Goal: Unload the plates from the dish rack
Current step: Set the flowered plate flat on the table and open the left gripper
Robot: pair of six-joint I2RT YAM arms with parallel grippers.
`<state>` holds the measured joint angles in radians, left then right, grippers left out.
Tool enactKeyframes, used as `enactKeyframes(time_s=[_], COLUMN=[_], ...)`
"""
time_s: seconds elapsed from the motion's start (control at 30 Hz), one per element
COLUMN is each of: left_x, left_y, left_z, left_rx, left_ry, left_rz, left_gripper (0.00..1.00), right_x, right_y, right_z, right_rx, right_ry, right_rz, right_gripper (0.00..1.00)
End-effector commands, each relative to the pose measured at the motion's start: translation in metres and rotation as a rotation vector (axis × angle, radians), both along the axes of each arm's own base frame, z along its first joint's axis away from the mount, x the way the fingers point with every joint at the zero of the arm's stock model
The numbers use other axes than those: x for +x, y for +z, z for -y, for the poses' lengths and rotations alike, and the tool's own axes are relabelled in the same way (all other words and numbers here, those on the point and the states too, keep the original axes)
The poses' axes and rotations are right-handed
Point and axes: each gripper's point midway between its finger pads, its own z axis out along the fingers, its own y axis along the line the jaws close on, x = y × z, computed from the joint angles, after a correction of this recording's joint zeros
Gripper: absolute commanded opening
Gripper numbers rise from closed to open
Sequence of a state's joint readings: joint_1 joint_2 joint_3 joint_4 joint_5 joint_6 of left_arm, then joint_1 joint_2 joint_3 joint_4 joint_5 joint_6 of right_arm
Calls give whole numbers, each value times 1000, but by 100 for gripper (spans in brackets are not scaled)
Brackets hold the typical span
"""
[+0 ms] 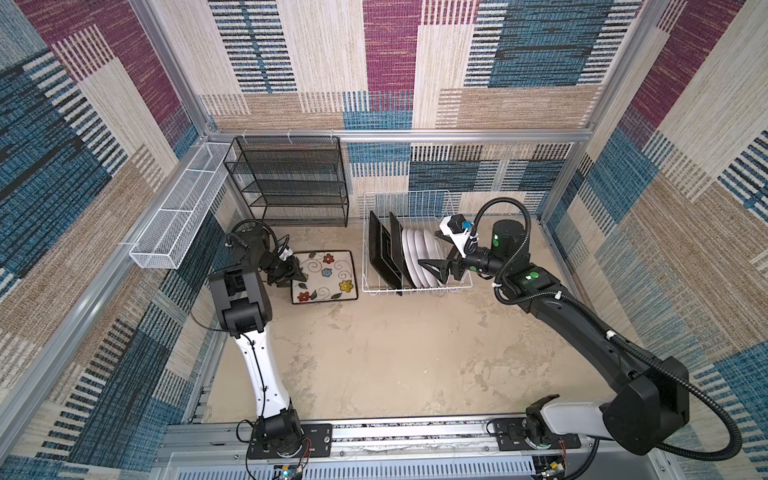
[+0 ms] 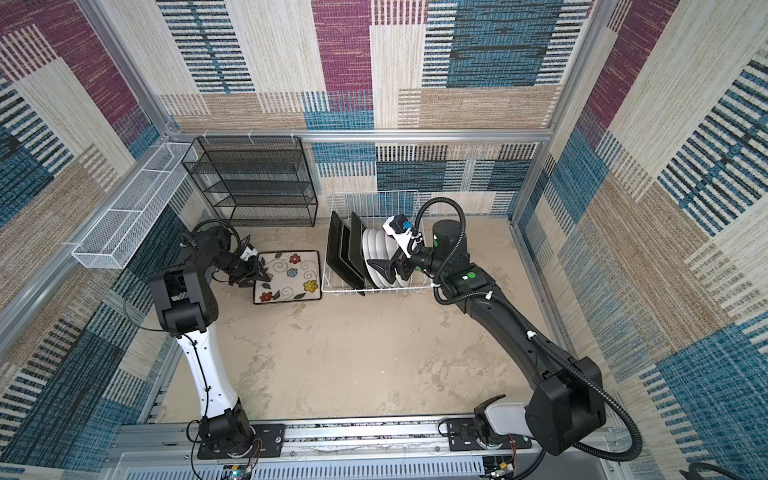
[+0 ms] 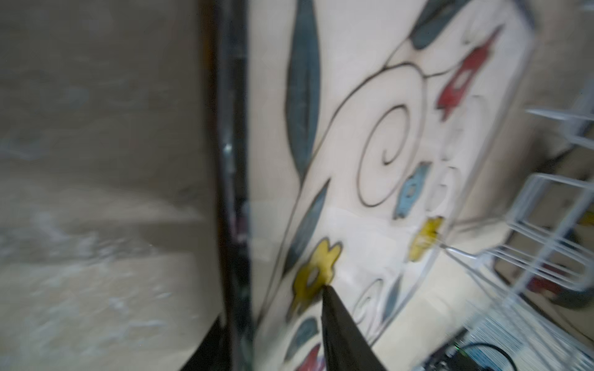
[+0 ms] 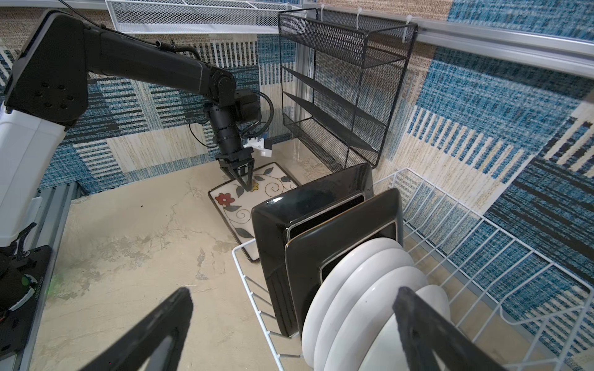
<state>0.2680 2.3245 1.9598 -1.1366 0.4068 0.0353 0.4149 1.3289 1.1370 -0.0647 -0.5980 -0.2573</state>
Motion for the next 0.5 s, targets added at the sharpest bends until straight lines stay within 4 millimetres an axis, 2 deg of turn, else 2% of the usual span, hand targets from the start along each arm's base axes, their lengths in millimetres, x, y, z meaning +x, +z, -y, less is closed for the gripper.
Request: enactKeyframes(time_s=[0.0, 0.3, 0.47], left_x=[-8, -11, -9], left_y=[-4, -6, 12], left_z=[-14, -17, -19], left_rx=[78, 98, 122], left_ry=[32, 47, 58], left_rz=[-63, -81, -45], left_gripper=[43, 46, 53], right_x=[0, 1, 6], right_y=[9, 8, 9], right_z=[0, 0, 6], right_rx=[26, 25, 10], right_ry=[-8, -10, -61], right_rz=[23, 26, 33], right_gripper=[100, 100, 100])
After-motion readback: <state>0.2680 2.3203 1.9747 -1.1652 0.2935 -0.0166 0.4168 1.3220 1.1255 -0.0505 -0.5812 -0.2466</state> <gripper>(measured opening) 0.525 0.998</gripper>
